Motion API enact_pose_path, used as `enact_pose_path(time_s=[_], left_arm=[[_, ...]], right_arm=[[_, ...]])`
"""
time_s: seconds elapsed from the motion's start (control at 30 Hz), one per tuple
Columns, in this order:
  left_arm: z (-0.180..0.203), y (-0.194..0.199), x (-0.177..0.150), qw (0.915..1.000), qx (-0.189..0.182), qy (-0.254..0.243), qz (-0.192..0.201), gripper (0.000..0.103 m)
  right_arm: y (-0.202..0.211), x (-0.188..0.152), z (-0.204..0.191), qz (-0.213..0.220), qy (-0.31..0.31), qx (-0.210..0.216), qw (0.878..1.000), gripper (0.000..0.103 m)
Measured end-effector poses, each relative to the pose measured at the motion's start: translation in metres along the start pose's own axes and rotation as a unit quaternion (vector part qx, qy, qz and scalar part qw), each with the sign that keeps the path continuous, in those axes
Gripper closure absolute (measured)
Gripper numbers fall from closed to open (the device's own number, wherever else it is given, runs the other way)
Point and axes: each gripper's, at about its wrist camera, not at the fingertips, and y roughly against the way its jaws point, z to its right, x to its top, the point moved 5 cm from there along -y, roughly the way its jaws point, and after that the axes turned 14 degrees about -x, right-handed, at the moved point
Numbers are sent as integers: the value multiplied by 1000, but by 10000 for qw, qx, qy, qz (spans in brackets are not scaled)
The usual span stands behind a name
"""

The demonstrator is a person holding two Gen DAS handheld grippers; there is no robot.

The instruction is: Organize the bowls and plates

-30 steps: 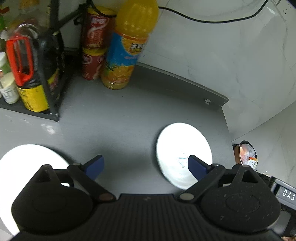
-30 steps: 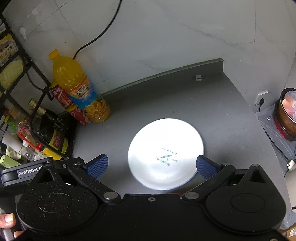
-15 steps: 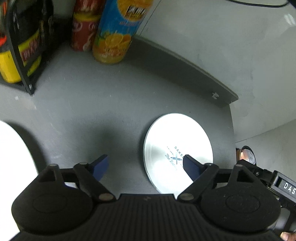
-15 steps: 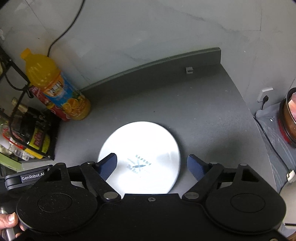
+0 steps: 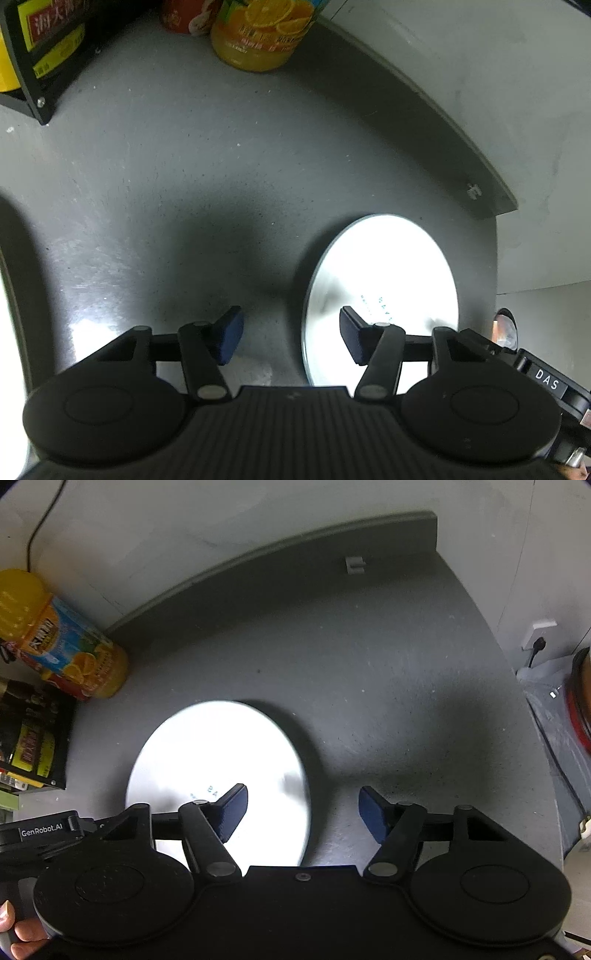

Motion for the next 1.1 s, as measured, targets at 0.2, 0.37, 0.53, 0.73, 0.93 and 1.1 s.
enact_pose_path(time_s=[0.2, 0.37, 0.53, 0.73, 0.93, 1.1], left_arm=[[-1, -15, 1, 9999, 12, 105, 6, 67], [3, -20, 4, 10000, 9, 79, 44, 79], [2, -22, 4, 9997, -87, 233, 16, 91], [2, -21, 4, 9996, -111, 257, 22, 91], [6, -19, 5, 9999, -50, 77, 78, 91], [6, -10, 11, 9998, 17, 81, 184, 92]], right_arm=[[-16, -1, 3, -186, 69, 167, 9997, 62], [-23, -1, 0, -240, 198, 219, 9993, 73], [-24, 2, -3, -199, 279, 289, 9990, 75], [-27, 2, -2, -178, 346, 279, 9989, 85], [-20, 4, -6, -32, 407, 356, 9985, 90], [-8, 12, -9, 172, 382, 515, 9978, 94]])
